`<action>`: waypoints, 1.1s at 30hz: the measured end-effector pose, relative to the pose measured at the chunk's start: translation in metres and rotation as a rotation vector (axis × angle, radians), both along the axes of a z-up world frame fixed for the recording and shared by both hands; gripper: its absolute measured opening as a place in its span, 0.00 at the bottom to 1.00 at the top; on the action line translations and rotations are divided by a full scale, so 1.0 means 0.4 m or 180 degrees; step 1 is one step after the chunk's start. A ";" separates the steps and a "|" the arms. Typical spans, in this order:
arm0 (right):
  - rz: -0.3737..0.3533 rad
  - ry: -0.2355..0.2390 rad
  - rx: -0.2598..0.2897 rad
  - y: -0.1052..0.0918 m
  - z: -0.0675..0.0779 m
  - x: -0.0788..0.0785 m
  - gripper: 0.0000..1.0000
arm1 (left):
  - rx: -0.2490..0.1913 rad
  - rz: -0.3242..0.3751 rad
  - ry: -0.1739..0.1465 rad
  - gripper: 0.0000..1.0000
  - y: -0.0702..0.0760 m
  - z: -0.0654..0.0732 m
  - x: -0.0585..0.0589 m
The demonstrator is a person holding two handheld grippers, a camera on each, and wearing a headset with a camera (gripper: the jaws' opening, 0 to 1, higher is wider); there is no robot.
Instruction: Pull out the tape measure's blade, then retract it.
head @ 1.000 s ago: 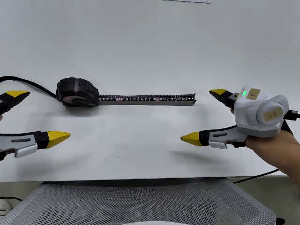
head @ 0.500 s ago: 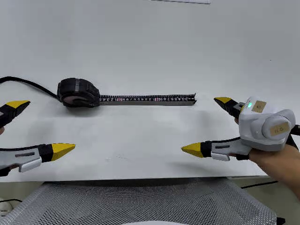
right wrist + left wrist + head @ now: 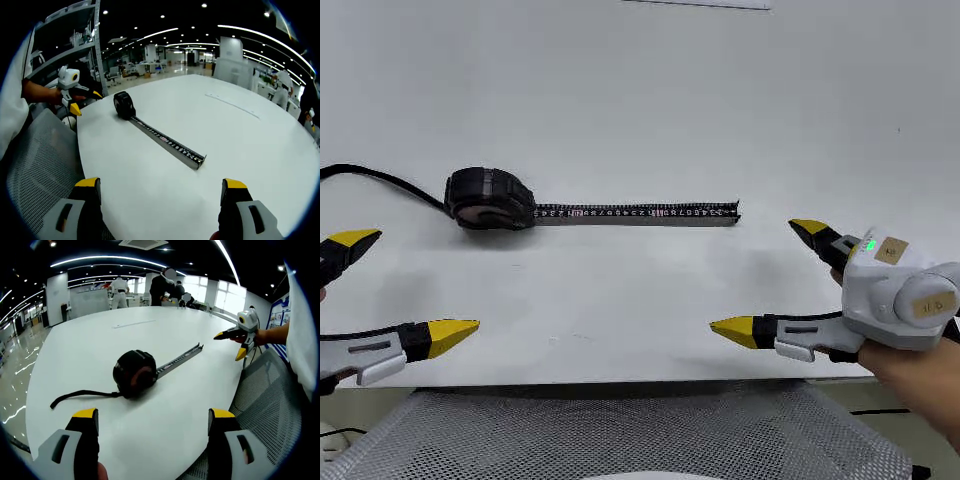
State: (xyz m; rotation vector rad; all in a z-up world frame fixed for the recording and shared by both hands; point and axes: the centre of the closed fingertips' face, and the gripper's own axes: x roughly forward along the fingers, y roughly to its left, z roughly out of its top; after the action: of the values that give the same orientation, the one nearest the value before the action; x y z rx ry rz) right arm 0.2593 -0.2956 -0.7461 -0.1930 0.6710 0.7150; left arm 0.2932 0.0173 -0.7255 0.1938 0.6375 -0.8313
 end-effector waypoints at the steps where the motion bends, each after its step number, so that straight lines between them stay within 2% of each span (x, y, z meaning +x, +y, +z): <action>1: -0.0009 0.0000 0.0002 -0.002 -0.001 -0.001 0.99 | -0.0006 0.0007 -0.0006 0.88 -0.001 0.002 0.001; 11: -0.0080 0.0006 0.0049 -0.008 0.000 -0.002 0.99 | -0.0033 -0.0002 0.0000 0.87 -0.010 -0.003 0.004; 28: -0.0049 0.0034 0.0049 -0.002 -0.004 -0.010 0.99 | -0.0043 0.0039 0.0010 0.86 -0.006 -0.004 0.005; 33: -0.0047 0.0032 0.0055 0.001 -0.004 -0.010 0.99 | -0.0022 0.0060 0.0031 0.85 -0.015 -0.007 0.004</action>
State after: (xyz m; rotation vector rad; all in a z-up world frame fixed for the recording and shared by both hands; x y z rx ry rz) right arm 0.2555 -0.2951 -0.7475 -0.1687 0.6751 0.7077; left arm 0.2947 0.0112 -0.7282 0.1774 0.6448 -0.8166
